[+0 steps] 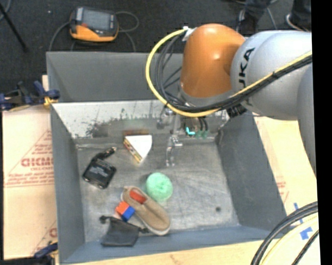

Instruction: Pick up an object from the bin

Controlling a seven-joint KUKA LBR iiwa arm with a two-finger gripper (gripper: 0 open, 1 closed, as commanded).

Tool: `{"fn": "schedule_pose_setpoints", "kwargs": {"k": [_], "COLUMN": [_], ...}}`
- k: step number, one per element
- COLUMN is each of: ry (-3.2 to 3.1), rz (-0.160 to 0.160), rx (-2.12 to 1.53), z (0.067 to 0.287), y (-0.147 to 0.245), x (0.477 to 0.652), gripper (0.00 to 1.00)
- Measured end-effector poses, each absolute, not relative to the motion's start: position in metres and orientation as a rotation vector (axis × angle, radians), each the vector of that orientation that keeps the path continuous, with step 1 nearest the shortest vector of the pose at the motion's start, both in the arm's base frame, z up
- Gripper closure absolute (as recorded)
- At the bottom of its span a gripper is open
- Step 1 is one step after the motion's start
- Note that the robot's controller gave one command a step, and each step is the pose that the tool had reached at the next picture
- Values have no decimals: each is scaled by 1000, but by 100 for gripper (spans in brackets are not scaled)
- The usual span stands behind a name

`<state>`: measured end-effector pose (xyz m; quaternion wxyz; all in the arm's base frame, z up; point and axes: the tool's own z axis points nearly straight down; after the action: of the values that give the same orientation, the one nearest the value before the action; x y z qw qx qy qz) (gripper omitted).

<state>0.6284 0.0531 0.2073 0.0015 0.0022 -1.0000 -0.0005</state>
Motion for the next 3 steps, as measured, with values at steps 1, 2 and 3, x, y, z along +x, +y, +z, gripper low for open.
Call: {"fn": "schedule_pose_setpoints", "kwargs": {"k": [1,2,3], "ry": [-3146,-3153,-3143], "rz": [-3,-2,1], "rx": [6,-61,107], "z": [212,169,128], "y": [53,67,75], "x": [630,615,598], "gripper": [0,0,0]}}
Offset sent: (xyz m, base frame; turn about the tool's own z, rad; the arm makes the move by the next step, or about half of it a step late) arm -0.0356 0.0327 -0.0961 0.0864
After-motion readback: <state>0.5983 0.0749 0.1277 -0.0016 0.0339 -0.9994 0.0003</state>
